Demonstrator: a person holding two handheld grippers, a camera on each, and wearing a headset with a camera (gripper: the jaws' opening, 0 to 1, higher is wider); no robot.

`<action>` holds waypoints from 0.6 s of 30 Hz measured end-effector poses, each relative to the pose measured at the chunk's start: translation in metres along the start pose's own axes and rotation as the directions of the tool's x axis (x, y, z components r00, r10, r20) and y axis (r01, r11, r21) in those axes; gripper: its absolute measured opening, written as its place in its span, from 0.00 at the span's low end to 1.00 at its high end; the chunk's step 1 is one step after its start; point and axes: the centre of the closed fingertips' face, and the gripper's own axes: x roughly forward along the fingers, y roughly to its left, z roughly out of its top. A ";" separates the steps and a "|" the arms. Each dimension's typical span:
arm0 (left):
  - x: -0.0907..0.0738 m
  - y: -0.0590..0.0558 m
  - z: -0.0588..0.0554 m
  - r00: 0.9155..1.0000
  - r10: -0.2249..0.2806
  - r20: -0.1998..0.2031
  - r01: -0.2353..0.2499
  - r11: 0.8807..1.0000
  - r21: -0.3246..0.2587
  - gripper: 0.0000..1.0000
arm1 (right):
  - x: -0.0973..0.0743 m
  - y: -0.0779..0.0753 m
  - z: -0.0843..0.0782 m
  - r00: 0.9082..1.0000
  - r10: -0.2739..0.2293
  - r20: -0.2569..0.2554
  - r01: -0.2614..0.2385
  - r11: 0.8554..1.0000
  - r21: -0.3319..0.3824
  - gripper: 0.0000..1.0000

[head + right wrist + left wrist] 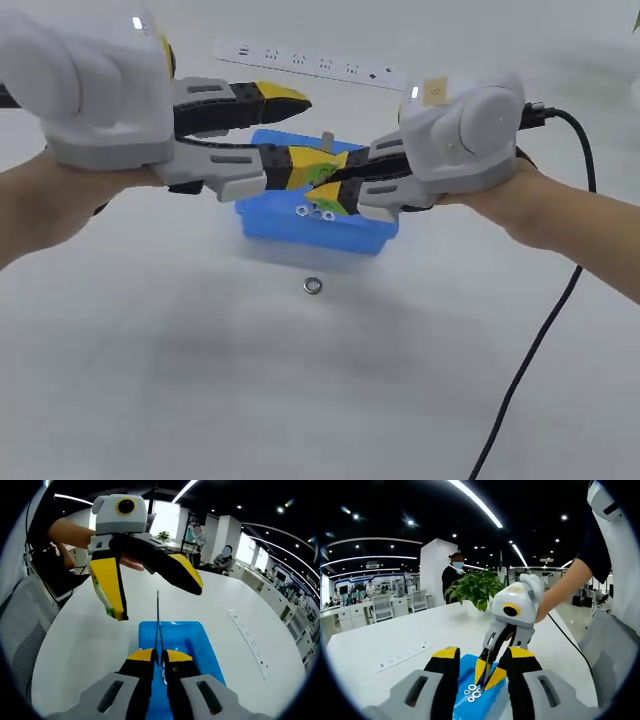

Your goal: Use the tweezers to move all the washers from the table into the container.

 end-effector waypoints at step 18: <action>0.004 -0.015 -0.004 0.986 -0.154 -0.059 0.160 0.982 0.103 0.07 | 0.000 0.002 0.007 1.000 0.016 0.007 -0.016 1.000 -0.020 0.09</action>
